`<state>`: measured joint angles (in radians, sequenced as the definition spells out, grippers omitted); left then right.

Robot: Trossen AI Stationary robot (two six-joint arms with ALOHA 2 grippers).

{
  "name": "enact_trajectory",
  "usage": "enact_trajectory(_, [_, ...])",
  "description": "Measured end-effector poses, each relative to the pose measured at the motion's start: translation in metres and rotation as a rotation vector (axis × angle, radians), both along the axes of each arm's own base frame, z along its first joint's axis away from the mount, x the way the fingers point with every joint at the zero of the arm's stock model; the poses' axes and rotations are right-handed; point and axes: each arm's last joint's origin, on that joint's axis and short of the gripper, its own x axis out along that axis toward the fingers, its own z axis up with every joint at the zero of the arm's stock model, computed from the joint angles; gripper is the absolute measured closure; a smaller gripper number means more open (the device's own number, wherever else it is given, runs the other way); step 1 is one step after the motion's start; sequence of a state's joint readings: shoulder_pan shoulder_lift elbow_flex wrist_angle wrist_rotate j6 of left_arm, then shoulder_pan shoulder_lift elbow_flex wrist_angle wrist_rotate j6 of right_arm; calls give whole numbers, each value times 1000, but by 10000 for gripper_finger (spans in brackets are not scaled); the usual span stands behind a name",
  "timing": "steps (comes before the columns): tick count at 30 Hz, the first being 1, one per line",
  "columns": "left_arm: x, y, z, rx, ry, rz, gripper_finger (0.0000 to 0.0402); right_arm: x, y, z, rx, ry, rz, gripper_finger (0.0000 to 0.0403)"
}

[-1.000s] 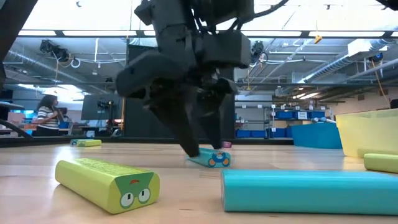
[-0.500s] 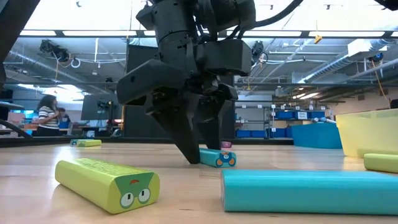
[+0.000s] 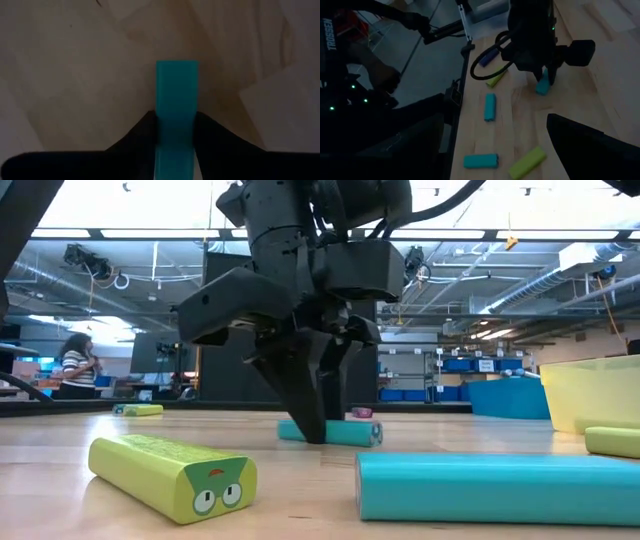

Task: Sort blocks
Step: Put the blue block into the blue bin

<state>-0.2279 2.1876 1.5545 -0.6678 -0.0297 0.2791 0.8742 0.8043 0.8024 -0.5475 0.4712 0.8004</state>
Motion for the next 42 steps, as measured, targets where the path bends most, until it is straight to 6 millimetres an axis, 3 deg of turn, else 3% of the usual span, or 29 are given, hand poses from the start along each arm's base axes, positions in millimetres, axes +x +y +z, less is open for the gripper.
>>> enact_trajectory(4, [6, 4, 9, 7, -38, 35, 298, 0, 1, 1, -12, -18, 12, 39])
enact_trajectory(9, [32, 24, 29, 44, -211, 120, 298, 3, 2, 8, -39, -106, 38, 39])
enact_trajectory(15, [61, 78, 58, 2, -483, 329, 298, 3, 1, 27, -74, -304, 59, 39])
enact_trajectory(22, [85, 162, 92, -122, -849, 627, 298, 1, -4, 46, -160, -493, 27, 39])
enact_trajectory(28, [111, 210, 87, -232, -938, 749, 298, 2, -5, 48, -214, -521, -11, 39])
enact_trajectory(35, [151, 248, 86, -381, -1080, 814, 298, 4, -3, 49, -256, -537, -46, 39])
enact_trajectory(38, [152, 261, 71, -515, -1182, 866, 298, 5, -2, 50, -267, -559, -46, 39])
enact_trajectory(42, [148, 284, 56, -600, -1195, 980, 298, 6, -1, 51, -287, -573, -43, 39])
